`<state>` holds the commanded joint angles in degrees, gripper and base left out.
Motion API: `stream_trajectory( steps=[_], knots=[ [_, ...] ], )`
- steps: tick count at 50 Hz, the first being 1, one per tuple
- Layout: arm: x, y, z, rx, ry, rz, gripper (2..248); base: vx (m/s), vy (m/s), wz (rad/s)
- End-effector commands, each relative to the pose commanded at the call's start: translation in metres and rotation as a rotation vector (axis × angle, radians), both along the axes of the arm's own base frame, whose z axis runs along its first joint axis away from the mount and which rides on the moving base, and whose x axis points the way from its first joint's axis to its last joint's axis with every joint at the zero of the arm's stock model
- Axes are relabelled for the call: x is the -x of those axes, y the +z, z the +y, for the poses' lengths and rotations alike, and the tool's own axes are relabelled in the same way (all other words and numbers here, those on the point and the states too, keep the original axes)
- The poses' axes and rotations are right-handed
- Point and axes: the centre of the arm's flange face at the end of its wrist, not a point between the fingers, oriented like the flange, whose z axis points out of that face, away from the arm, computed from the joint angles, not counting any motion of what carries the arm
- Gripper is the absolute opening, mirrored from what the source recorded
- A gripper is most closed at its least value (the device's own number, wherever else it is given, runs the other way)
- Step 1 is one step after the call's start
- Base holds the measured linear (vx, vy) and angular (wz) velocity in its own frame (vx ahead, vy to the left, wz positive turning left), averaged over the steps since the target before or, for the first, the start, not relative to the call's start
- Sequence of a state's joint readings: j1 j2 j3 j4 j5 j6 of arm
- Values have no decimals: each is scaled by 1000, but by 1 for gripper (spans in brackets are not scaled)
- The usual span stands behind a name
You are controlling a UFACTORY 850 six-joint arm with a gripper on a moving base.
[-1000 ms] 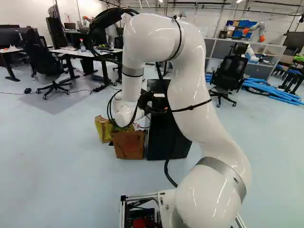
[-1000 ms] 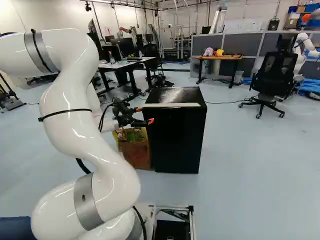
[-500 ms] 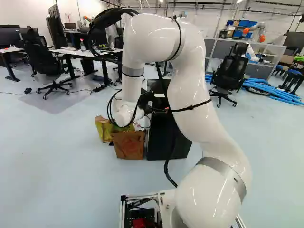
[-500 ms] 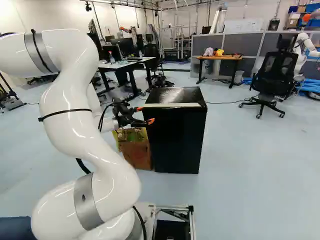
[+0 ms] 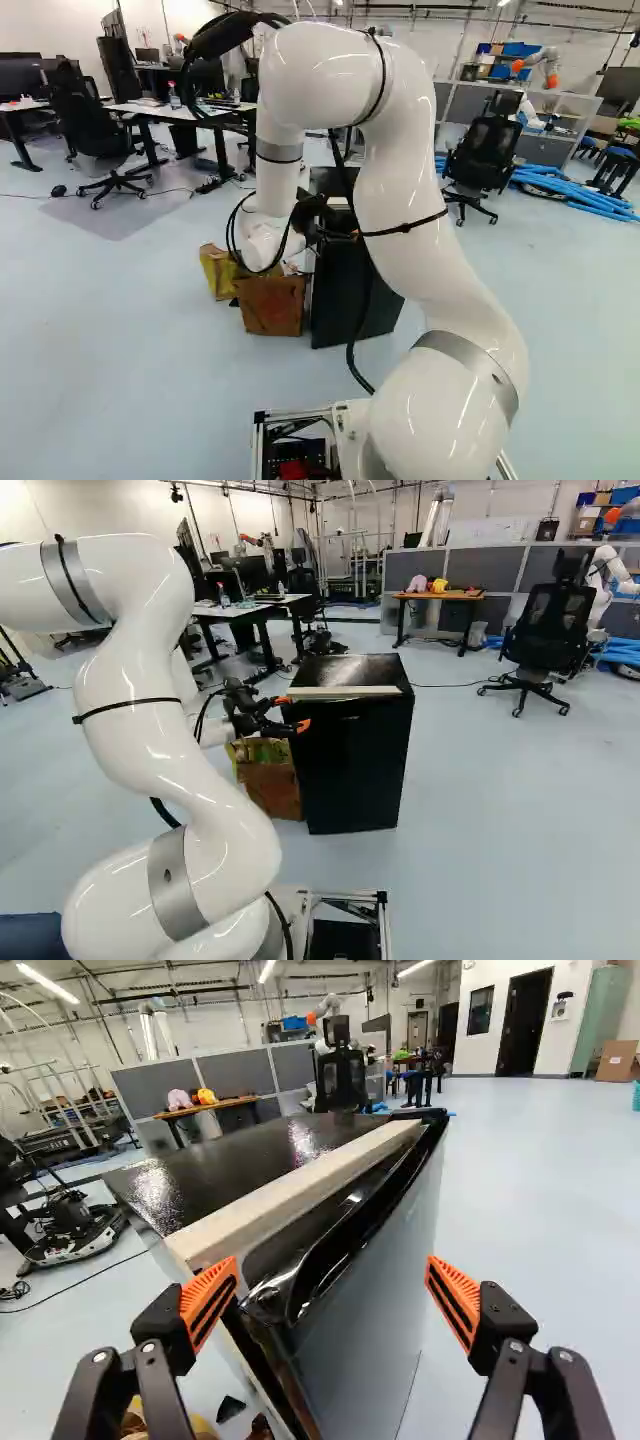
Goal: Grab a drink from the fridge
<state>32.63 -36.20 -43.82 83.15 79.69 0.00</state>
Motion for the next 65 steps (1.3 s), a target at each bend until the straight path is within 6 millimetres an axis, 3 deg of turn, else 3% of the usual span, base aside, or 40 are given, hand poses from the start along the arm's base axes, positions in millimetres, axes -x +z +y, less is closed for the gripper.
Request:
stream_trajectory(
  steps=[65],
  knots=[
    [92,2,-14,75,45,91,247,0,0,0]
  ],
)
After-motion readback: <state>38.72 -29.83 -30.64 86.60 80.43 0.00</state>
